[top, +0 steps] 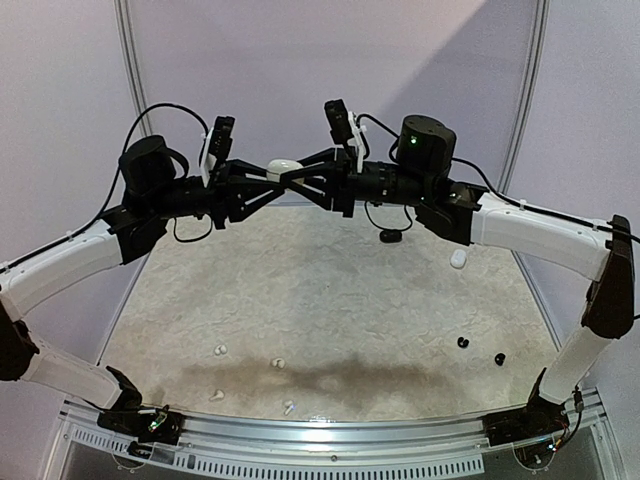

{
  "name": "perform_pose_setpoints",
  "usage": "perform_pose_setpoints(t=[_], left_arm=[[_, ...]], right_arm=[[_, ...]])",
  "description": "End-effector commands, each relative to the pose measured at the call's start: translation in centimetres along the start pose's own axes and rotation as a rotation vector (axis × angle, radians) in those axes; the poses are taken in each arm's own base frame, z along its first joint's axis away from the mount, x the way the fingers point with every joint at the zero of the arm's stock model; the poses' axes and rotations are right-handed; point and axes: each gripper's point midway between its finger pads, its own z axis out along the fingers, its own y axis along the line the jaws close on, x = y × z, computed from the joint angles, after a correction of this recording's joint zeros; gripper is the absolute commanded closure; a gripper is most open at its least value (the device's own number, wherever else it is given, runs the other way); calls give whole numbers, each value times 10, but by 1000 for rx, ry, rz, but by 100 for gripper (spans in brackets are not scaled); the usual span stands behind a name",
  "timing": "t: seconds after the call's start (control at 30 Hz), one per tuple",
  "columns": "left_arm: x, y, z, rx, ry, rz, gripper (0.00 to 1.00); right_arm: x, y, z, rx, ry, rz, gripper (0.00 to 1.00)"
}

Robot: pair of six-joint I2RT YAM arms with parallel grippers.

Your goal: Insert the wireless bluetooth earbuds into the charging case

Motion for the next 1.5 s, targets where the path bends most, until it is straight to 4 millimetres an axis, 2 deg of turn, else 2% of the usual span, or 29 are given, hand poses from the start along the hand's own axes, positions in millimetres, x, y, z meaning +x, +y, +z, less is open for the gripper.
perform_pose_setpoints(t=[0.0, 0.07, 0.2, 0.33, 0.37, 0.43, 0.7, 0.9, 0.97, 1.23, 1.37, 1.47], left_arm=[[1, -19, 9, 86, 0, 6, 87], [1, -19, 9, 81, -1, 5, 100], [0, -18, 9, 74, -5, 8, 100], [7, -12, 8, 35, 12, 39, 100], [10, -11, 7, 20, 22, 56, 100], [16, -10, 5, 8, 43, 108, 100], [26, -14, 2, 30, 90, 308, 100], [51, -16, -4, 49, 186, 472, 100], [58, -16, -6, 49, 215, 466, 100], [53, -17, -6, 41, 199, 415, 100], [50, -9, -4, -12, 178, 251, 100], [57, -7, -5, -33, 173, 139, 100]], right_arm=[[-2, -5, 5, 25, -10, -5, 100], [-1, -5, 5, 27, -7, -5, 100], [5, -9, 6, 45, 8, 5, 98], [5, -18, 2, 108, 16, 18, 56], [6, -20, 1, 124, 22, 19, 50], [4, -23, -2, 154, 25, 10, 45], [18, -40, -4, 245, 89, 23, 46], [17, -43, -2, 253, 110, 38, 48], [20, -45, -2, 258, 121, 41, 48], [46, -52, -2, 276, 198, 74, 50], [46, -51, -2, 272, 209, 95, 48], [36, -49, 0, 246, 193, 106, 45]])
